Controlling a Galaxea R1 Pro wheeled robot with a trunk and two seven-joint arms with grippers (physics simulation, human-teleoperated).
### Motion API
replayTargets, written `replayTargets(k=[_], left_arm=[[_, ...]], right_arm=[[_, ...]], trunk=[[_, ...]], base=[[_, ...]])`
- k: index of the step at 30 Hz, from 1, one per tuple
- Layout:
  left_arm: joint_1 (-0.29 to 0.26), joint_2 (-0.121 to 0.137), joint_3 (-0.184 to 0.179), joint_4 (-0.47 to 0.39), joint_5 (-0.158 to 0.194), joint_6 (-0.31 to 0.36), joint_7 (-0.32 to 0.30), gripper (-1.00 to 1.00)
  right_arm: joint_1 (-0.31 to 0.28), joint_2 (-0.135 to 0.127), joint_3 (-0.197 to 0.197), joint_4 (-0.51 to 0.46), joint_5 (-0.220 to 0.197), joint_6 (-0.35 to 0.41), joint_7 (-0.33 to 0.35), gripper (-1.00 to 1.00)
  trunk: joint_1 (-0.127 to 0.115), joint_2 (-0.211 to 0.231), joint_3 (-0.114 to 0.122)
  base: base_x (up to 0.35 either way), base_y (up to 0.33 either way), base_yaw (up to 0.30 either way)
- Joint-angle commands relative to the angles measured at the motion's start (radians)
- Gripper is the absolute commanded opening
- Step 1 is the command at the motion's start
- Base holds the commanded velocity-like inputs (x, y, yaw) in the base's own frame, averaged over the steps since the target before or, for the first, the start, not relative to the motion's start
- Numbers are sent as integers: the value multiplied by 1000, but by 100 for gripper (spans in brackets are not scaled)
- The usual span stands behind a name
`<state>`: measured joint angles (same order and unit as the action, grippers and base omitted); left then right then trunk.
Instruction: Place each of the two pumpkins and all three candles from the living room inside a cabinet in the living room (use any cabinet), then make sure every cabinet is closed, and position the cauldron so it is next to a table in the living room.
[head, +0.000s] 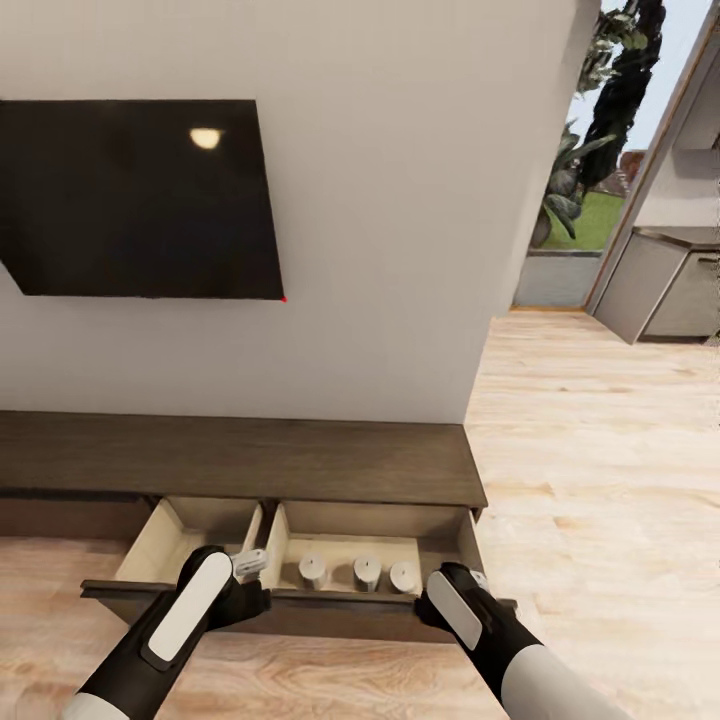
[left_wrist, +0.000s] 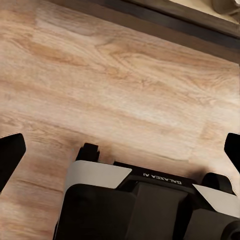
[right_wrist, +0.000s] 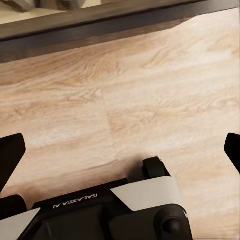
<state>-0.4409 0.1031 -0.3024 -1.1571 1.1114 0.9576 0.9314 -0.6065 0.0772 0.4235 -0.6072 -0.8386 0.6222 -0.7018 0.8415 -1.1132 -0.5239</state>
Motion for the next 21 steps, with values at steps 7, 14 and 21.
replayTargets(k=[7, 14, 21], left_arm=[[-1, 0, -3, 0, 10, 1, 10, 100], [-1, 3, -3, -1, 10, 0, 10, 100], [-1, -1, -3, 3, 10, 0, 10, 100]], right_arm=[[-1, -1, 5, -1, -8, 2, -8, 100], [-1, -1, 5, -2, -8, 2, -8, 100], [-1, -1, 5, -2, -8, 2, -8, 100]], trunk=[[0, -1, -1], [0, -1, -1], [0, -1, -1]], base=[[-319, 0, 0], [-319, 0, 0], [-319, 0, 0]])
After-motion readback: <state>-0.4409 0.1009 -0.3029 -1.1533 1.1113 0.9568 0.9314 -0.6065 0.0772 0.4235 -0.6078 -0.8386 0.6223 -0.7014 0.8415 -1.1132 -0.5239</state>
